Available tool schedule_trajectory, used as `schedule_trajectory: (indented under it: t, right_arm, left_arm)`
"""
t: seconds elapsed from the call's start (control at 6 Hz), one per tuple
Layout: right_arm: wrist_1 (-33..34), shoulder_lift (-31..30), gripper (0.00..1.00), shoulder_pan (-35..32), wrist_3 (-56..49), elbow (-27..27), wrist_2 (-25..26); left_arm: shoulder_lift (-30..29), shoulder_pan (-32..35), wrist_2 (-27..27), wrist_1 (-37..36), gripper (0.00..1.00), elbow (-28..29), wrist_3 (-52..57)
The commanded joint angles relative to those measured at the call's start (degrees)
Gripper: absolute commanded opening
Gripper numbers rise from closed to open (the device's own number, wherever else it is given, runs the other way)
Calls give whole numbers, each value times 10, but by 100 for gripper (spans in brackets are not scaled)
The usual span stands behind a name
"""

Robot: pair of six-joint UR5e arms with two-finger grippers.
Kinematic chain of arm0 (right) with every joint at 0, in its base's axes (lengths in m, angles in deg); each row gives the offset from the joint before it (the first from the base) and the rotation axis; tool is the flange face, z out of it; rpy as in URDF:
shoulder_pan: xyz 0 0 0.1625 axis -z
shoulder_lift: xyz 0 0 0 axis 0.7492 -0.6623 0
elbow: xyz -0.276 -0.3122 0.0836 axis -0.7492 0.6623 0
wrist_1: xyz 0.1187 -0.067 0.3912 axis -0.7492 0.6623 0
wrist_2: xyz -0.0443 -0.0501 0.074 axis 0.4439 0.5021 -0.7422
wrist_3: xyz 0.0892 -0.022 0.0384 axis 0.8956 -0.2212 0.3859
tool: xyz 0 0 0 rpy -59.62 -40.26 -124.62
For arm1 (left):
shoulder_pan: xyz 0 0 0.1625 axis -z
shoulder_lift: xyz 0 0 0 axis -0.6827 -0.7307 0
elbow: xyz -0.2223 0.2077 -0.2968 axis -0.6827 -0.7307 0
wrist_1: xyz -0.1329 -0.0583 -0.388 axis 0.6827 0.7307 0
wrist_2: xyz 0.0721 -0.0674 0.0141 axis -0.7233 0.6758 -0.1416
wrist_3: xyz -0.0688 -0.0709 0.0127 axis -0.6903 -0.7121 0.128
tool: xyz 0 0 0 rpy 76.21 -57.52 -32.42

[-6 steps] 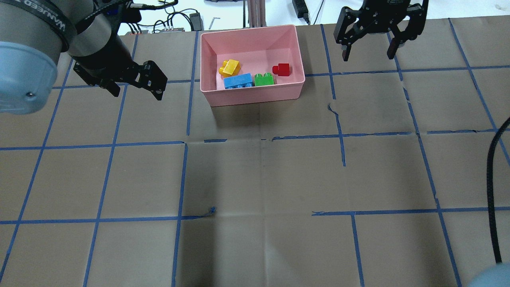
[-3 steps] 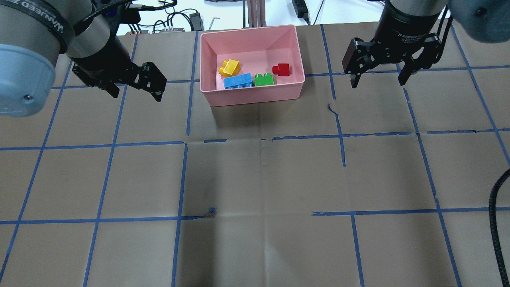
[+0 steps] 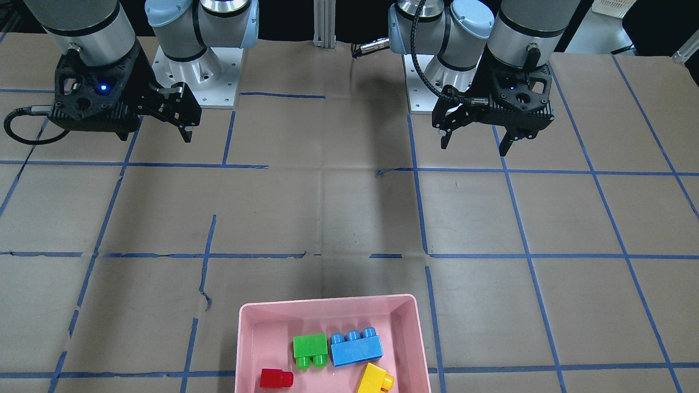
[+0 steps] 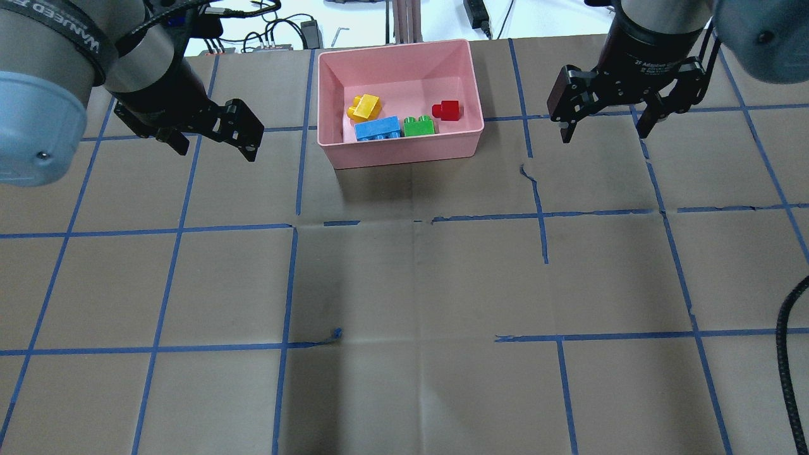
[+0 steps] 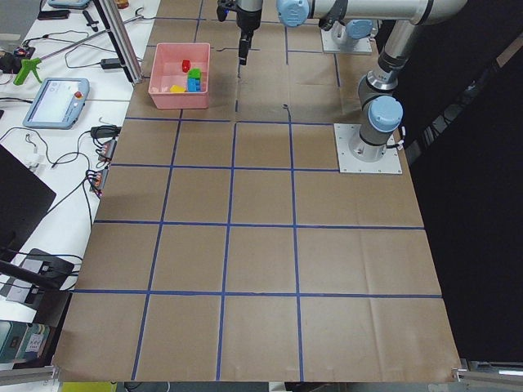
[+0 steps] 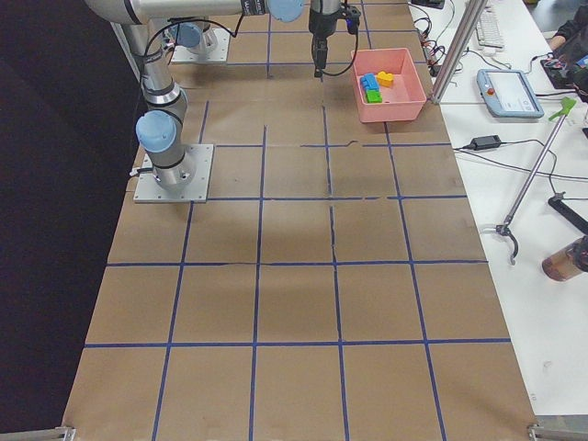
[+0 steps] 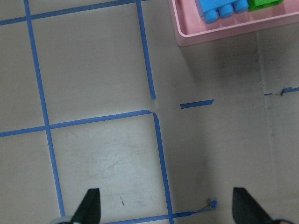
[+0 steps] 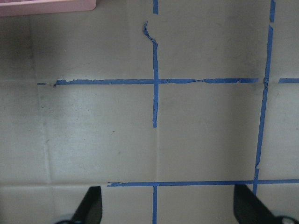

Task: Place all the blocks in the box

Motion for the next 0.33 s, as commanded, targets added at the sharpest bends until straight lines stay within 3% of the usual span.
schedule_trajectory:
  t: [0.0,0.17]
  right_arm:
    - [0,-1,99,-1,0,1,-4]
    - [0,-1,99,-1,0,1,-3]
  left_arm:
    - [0,-1,0,0,99,2,3]
    - [2,0,0,0,99,-1,-4]
